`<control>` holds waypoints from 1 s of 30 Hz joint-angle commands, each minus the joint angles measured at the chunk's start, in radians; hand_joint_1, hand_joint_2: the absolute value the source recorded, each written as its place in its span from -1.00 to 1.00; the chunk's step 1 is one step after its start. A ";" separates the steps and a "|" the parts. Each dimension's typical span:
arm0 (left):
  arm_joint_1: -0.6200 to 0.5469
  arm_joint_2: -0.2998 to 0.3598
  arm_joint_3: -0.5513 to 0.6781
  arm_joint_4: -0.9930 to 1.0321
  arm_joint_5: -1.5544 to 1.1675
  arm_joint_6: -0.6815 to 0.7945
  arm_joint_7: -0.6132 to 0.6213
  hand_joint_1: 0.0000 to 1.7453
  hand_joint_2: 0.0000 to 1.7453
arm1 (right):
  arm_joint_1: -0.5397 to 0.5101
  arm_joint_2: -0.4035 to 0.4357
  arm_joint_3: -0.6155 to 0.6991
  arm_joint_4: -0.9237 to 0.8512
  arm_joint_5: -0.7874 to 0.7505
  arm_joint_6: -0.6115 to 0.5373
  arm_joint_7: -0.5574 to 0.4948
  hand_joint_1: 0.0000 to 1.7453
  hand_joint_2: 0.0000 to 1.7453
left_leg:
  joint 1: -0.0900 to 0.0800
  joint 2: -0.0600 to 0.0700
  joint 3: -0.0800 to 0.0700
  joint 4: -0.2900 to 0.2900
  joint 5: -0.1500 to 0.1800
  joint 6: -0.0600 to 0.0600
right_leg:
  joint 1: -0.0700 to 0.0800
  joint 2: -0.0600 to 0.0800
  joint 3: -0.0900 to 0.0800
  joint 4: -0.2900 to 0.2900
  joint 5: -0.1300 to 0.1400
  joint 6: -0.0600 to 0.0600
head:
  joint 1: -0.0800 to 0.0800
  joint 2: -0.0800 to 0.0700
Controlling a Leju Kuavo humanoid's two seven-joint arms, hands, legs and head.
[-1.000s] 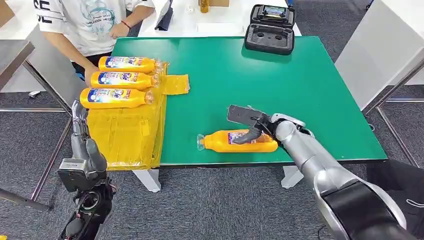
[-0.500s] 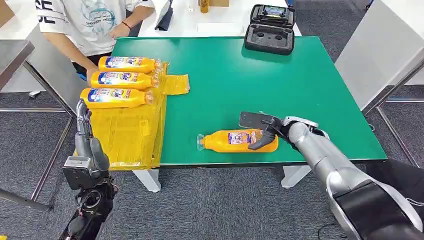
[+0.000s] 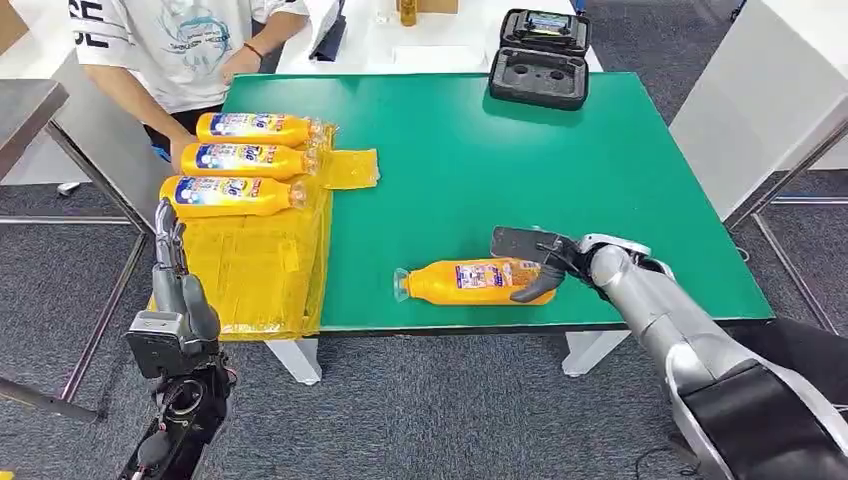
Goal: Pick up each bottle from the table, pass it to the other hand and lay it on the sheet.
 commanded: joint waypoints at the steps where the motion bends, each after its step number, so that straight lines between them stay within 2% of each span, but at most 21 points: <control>1: -0.036 -0.021 -0.010 0.084 0.000 -0.017 0.003 -1.00 -1.00 | -0.034 0.008 0.063 0.104 -0.001 -0.017 0.001 -1.00 1.00 | 0.000 -0.001 0.001 0.000 0.000 -0.001 | 0.000 -0.001 0.002 -0.001 0.000 -0.001 | 0.000 0.000; 9: -0.044 -0.028 -0.011 0.105 0.006 -0.016 0.003 -1.00 -1.00 | -0.007 0.030 0.085 0.144 0.011 -0.035 0.014 -1.00 1.00 | 0.002 -0.001 0.004 -0.001 -0.001 -0.003 | 0.002 -0.001 0.004 -0.002 -0.001 -0.002 | 0.000 0.000; 13: -0.024 -0.029 -0.013 0.093 0.007 -0.013 0.003 -1.00 -1.00 | -0.034 0.046 0.089 0.166 0.011 -0.019 0.039 -1.00 1.00 | 0.002 0.002 0.003 0.000 -0.001 -0.002 | 0.002 0.001 0.003 -0.001 0.000 -0.002 | 0.000 0.000; 16: -0.048 -0.033 -0.024 0.122 0.007 -0.034 0.003 -1.00 -1.00 | -0.018 0.024 0.082 0.170 -0.009 0.015 0.035 -1.00 1.00 | 0.002 0.001 0.003 0.000 -0.001 -0.002 | 0.002 0.000 0.003 0.000 -0.001 -0.002 | 0.000 0.000; 19: -0.059 -0.039 -0.024 0.133 0.010 -0.032 0.003 -1.00 -1.00 | -0.006 0.026 0.094 0.164 0.006 -0.018 0.035 -1.00 1.00 | 0.002 -0.003 0.002 0.000 0.000 -0.002 | 0.002 -0.003 0.003 -0.001 -0.001 -0.002 | 0.000 0.000; 30: -0.045 -0.042 -0.015 0.137 0.024 -0.031 0.003 -1.00 -1.00 | 0.003 0.049 0.107 0.177 0.014 -0.031 0.078 -1.00 1.00 | 0.001 0.000 0.003 0.000 -0.001 -0.002 | 0.001 0.000 0.003 -0.001 -0.001 -0.002 | 0.000 0.000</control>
